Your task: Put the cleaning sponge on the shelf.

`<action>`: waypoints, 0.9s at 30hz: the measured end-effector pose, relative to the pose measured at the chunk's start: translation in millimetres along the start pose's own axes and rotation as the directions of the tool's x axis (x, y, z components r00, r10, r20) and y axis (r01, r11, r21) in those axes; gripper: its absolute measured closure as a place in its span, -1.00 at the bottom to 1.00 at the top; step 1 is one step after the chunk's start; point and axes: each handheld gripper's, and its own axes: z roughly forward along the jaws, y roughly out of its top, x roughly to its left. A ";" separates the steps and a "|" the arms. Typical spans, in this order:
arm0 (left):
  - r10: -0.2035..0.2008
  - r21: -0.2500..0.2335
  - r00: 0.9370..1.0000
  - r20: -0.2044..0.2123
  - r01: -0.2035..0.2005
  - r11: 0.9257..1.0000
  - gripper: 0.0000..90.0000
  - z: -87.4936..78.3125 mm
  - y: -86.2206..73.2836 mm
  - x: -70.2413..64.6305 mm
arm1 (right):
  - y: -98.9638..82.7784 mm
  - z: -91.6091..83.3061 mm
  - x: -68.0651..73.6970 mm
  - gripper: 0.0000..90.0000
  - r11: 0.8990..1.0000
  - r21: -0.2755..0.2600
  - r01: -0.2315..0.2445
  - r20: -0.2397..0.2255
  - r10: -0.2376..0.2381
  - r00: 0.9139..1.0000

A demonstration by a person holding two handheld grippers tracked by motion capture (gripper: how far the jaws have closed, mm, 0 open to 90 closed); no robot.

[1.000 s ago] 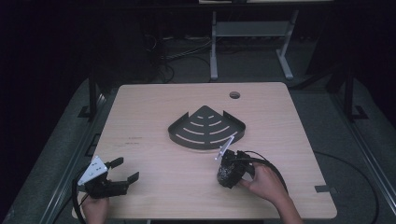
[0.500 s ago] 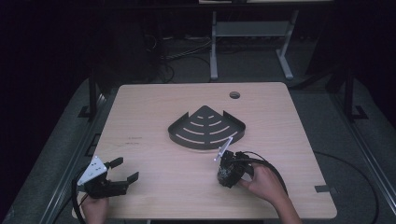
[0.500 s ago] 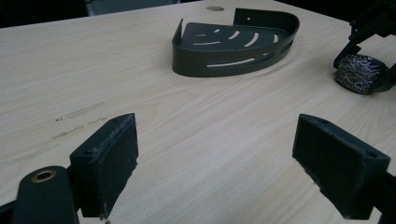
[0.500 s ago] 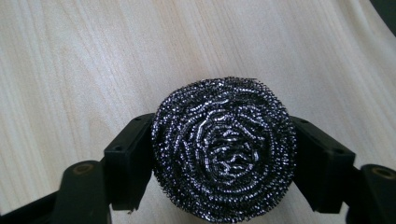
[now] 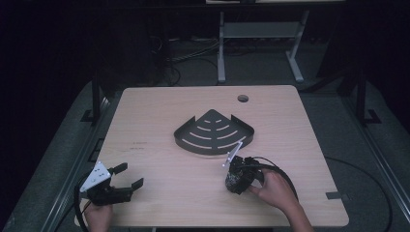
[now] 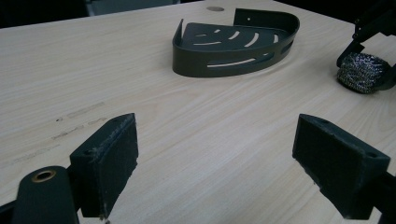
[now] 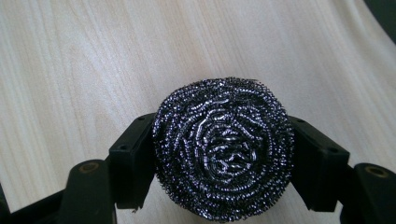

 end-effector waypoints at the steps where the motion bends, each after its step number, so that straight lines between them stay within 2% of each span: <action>1: 0.000 0.000 1.000 0.001 0.000 1.000 -0.70 0.1 0.0 0.0 | -0.7 -1.9 -0.4 -0.32 1.000 -0.007 -0.006 -0.005 0.006 1.000; 19: 0.000 -0.003 1.000 0.002 0.000 1.000 -0.70 0.3 0.2 -0.3 | 4.6 -26.3 -8.2 -0.32 1.000 -0.025 -0.004 0.013 0.004 1.000; 27: -0.003 -0.002 1.000 0.003 0.003 1.000 -0.70 0.1 0.4 -0.5 | 9.2 -31.9 -14.1 -0.32 1.000 -0.024 -0.011 0.013 0.011 1.000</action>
